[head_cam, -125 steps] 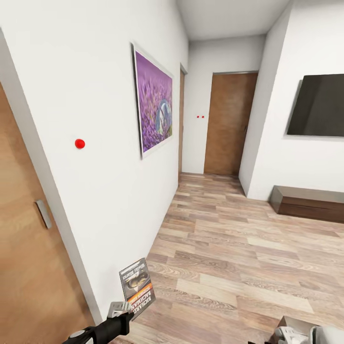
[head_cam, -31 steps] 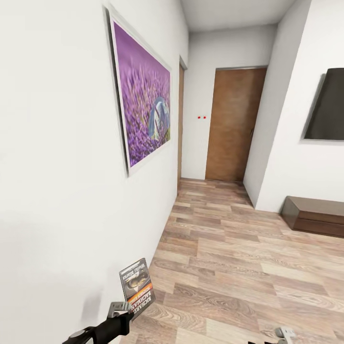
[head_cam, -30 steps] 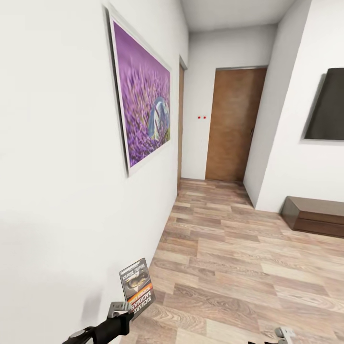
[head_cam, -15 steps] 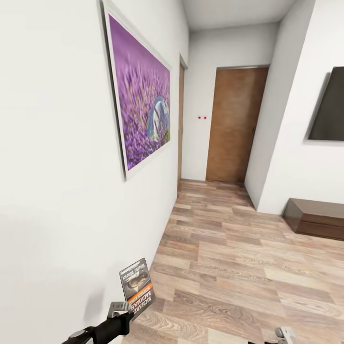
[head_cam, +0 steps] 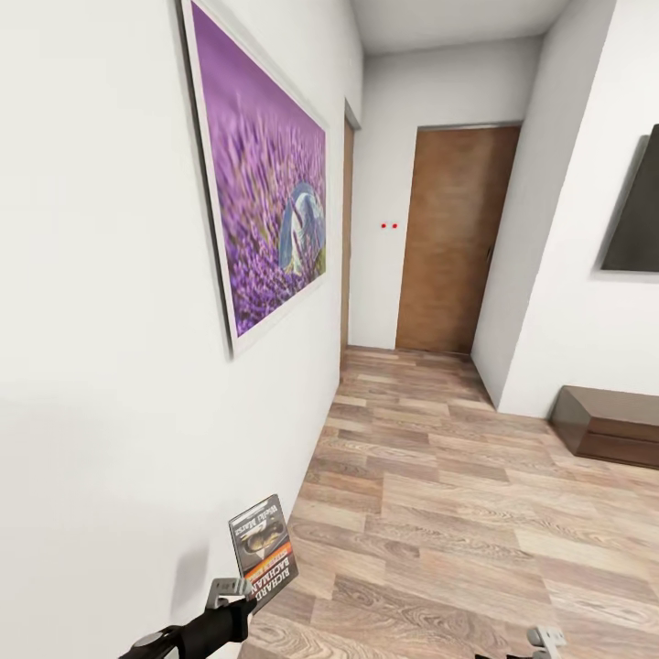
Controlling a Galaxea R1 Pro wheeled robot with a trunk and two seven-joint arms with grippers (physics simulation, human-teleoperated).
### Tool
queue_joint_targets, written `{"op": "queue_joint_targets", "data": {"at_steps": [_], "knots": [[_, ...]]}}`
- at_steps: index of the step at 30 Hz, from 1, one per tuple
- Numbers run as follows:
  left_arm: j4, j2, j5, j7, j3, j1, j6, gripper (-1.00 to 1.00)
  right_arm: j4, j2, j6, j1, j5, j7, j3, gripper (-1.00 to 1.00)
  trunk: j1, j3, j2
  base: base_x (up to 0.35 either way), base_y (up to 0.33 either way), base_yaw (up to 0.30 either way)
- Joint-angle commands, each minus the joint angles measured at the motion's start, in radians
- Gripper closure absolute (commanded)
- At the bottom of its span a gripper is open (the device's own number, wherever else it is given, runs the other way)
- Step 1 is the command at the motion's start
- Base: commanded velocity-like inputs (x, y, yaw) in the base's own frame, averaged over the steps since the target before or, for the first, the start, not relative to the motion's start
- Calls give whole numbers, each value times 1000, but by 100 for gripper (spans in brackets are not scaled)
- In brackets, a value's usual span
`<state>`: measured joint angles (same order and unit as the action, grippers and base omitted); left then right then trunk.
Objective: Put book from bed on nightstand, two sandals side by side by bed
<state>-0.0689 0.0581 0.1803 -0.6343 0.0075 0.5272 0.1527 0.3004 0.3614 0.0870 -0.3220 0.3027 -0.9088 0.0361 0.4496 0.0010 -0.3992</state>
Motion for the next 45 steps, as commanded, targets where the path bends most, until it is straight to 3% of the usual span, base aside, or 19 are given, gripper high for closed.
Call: {"op": "queue_joint_targets", "data": {"at_steps": [1,13,23,32,45], "knots": [[1,0,4,-4,0,0,2,100,0,1,9,0,10,-2,4,-100,0,0,-1,5,0,-26],[1,0,4,-4,0,0,2,100,0,1,8,0,10,-2,4,-100,0,0,-1,5,0,-123],[1,0,3,-4,0,0,2,100,0,1,9,0,10,-2,4,-100,0,0,-1,265,0,-3],[1,0,4,-4,0,0,2,100,0,1,9,0,10,-4,4,-100,0,0,-1,45,0,-15],[1,0,4,-4,0,0,3,100,0,1,9,0,10,-4,4,-100,0,0,-1,0,0,-253]]}}
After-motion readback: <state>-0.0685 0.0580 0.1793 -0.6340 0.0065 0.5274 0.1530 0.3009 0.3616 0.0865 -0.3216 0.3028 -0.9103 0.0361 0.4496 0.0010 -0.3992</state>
